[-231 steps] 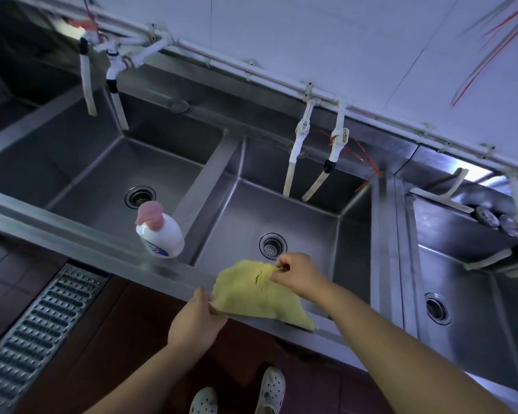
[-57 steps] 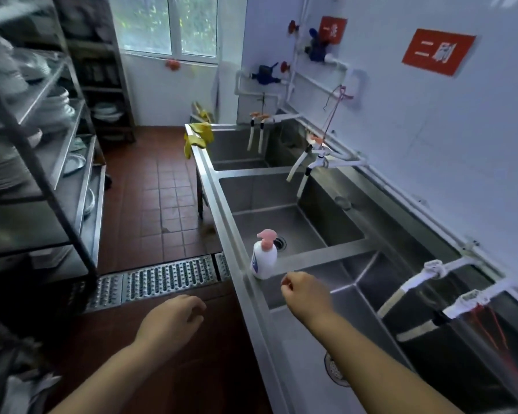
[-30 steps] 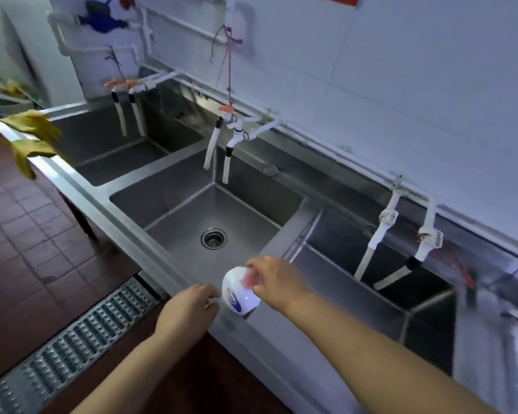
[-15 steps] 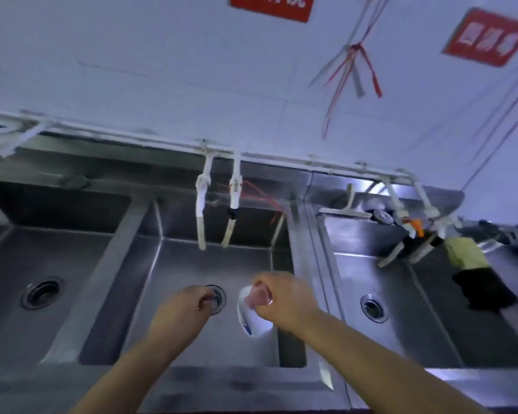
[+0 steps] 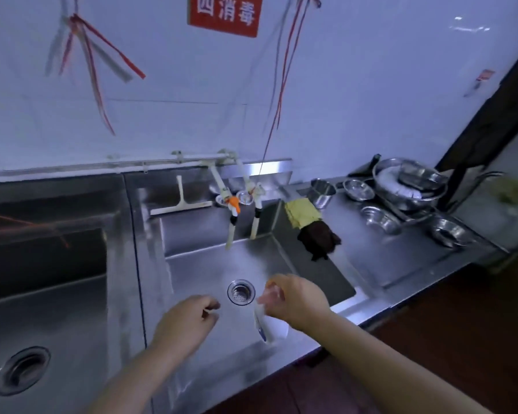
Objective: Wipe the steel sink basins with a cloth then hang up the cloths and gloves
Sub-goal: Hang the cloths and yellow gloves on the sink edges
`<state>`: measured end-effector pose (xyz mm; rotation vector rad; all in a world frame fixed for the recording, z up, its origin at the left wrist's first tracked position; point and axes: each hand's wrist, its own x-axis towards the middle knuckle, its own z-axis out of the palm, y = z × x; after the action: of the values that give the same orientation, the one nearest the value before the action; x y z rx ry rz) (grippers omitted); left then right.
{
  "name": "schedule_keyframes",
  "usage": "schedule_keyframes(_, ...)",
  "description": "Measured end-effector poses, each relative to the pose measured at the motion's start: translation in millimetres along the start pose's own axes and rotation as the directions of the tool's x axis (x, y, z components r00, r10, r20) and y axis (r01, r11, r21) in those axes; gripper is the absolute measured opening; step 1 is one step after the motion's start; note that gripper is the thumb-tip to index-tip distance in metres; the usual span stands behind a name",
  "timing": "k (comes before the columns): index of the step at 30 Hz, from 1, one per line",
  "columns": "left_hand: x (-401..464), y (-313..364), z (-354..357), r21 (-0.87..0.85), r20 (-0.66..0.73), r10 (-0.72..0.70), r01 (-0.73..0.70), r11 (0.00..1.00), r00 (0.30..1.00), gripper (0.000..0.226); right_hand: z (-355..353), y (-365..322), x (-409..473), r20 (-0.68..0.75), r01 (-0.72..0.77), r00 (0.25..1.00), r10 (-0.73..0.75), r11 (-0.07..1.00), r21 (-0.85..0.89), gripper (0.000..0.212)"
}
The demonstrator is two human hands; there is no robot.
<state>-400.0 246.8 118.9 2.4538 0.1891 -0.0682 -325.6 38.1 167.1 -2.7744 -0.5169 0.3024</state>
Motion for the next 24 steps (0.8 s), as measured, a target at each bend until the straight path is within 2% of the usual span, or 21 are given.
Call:
schedule_keyframes(6, 54.7, 54.2, 45.4, 0.002, 0.079, 0.007, -0.008, 1.0, 0.997, 0.025, -35.4, 103.4, 15.9, -0.002, -0.16, 0.987, 0.16, 0.986, 0.056, 0.037)
schedule_keyframes(9, 87.9, 67.6, 59.7, 0.007, 0.096, 0.021, -0.022, 1.0, 0.995, 0.02, -45.1, 139.2, 31.6, -0.006, -0.212, 0.977, 0.214, 0.974, 0.082, 0.029)
schedule_keyframes(14, 152.2, 87.1, 88.6, -0.076, 0.146, 0.033, -0.022, 0.997, 0.989, 0.016, -58.5, 180.0, 69.7, -0.02, -0.248, 0.968, 0.249, 0.968, 0.041, 0.018)
schedule_keyframes(17, 193.1, 96.6, 99.3, -0.089, 0.144, 0.027, -0.015, 0.996, 0.989, 0.018, -69.0, 195.8, 103.5, 0.016, -0.197, 0.98, 0.198, 0.98, -0.034, 0.021)
schedule_keyframes(21, 236.9, 99.1, 101.7, -0.082, 0.135, 0.023, -0.011, 0.997, 0.991, 0.022, -78.0, 213.3, 157.8, 0.107, -0.048, 0.992, 0.066, 0.985, -0.163, 0.035)
schedule_keyframes(24, 261.8, 95.9, 100.7, -0.068, 0.129, 0.005, 0.003, 0.998, 0.992, 0.025, -79.2, 221.6, 198.5, 0.113, 0.053, 0.993, -0.027, 0.972, -0.23, 0.035)
